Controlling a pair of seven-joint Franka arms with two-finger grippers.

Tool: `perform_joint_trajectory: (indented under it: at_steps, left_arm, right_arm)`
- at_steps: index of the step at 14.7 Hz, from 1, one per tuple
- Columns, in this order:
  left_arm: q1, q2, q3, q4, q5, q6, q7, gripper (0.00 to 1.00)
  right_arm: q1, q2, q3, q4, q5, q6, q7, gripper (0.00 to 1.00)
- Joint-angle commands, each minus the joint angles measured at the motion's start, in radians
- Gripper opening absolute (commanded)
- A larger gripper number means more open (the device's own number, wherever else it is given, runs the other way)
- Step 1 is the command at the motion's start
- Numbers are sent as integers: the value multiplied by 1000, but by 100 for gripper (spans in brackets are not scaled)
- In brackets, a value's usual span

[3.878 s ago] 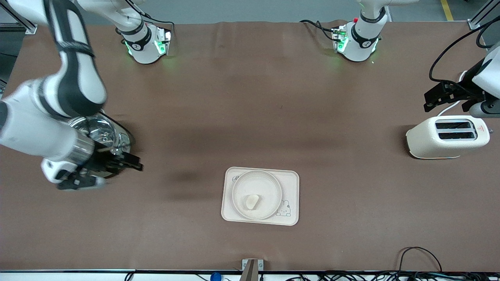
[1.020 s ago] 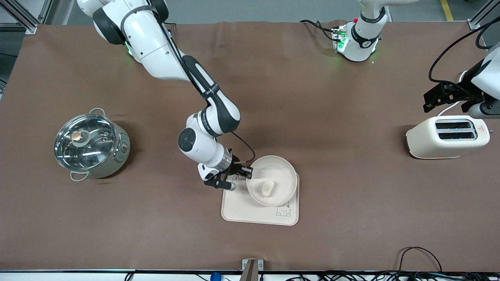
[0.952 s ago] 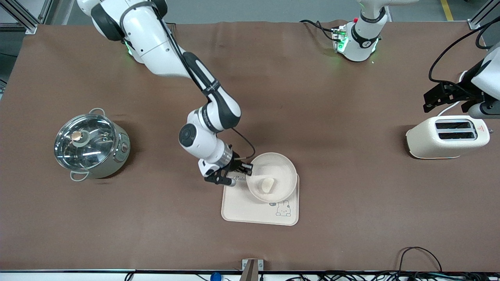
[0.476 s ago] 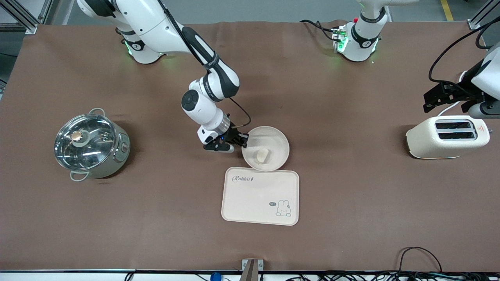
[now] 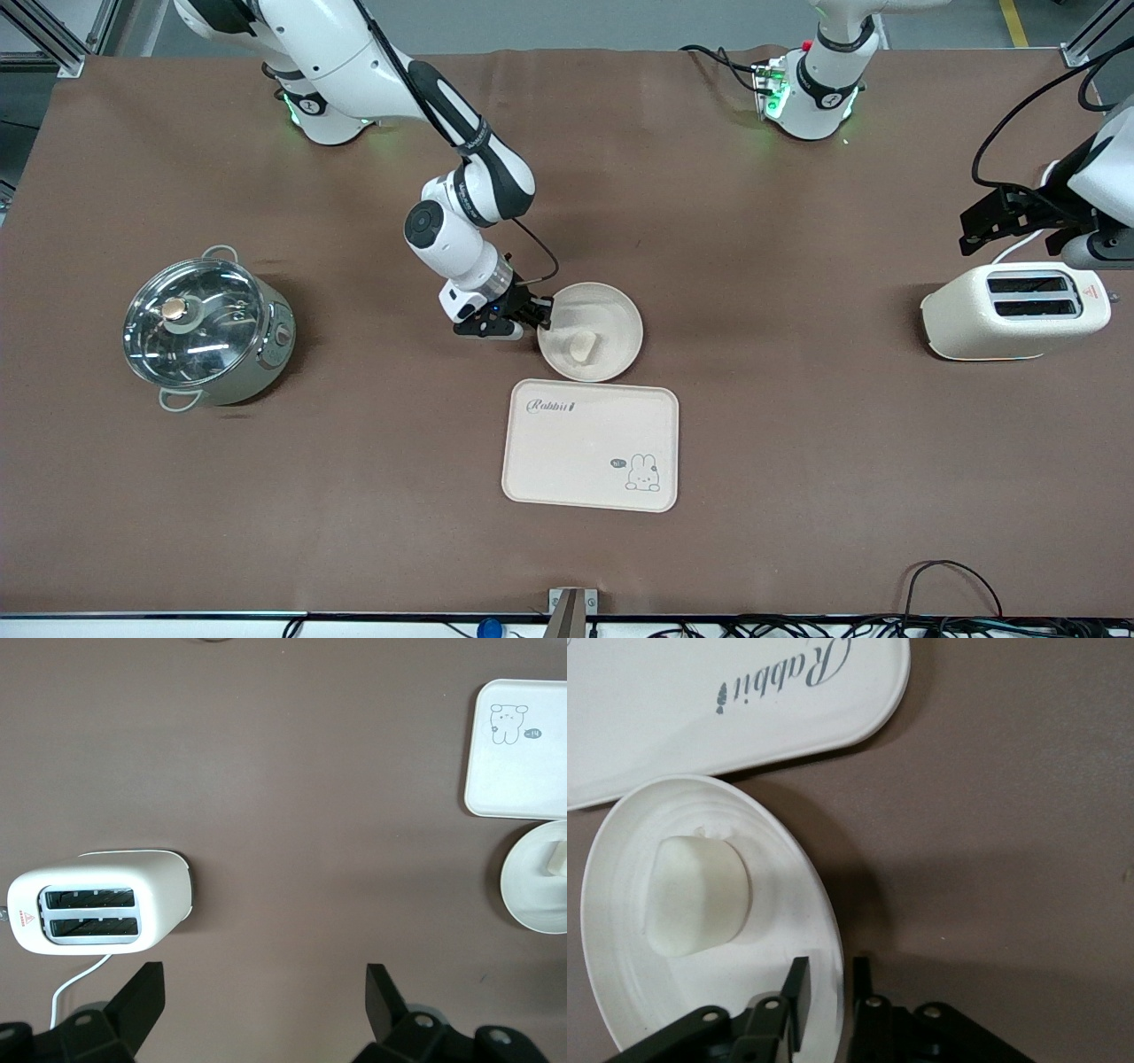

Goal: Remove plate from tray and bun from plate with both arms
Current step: 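Open the right gripper and withdraw while the left gripper reaches the bun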

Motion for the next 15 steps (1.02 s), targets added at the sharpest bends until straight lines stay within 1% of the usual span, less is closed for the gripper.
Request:
perform_joint_trajectory:
  at_steps: [1,3,4,5,6,7,8,9,10,11,12,13,14,15]
  left_arm:
    - [-12,-2,-10,7,-14,-19,-18,100]
    - [-20,7,-58,-5,-60,6,-106,100]
    - [-26,7,-90,-43,-69,78,-149,100]
    - [-32,19,-136,-92,-69,174,-184,100]
    - [-46,56,-186,-124,-69,268,-250,100]
    - [-70,110,-217,-125,-68,331,-341,100]
    - [-108,169,-236,-117,-56,385,-438,100]
    - [-153,223,-237,-114,-55,451,-521,100]
    - [-197,281,-237,-114,-55,527,-593,100]
    - [-236,340,-237,-112,-54,590,-633,100]
    - [-277,398,-237,-103,-48,653,-649,100]
    - [-315,455,-233,-91,-22,704,-651,100]
    - [-354,516,-231,-77,25,767,-660,100]
    - [-384,564,-230,-73,67,824,-687,100]
  right_arm:
    - [-32,-73,26,-48,34,-2,-23,100]
    - [-41,-119,23,-33,71,-9,-11,100]
    - [-44,-142,14,-22,72,-32,-9,100]
    - [-70,-166,0,-6,71,-95,-11,100]
    - [-117,-191,-14,19,59,-199,-18,100]
    - [-162,-214,-20,64,36,-336,-29,100]
    - [-206,-232,-38,105,-24,-447,-38,100]
    - [-249,-252,-57,150,-117,-554,-41,100]
    - [-294,-273,-63,190,-203,-662,-47,100]
    - [-356,-295,-60,231,-262,-768,-59,100]
    - [-401,-324,-60,254,-306,-872,-96,100]
    - [-426,-358,-63,256,-336,-916,-143,100]
    - [-472,-417,-66,242,-360,-949,-174,100]
    - [-528,-480,-66,233,-397,-1026,-194,100]
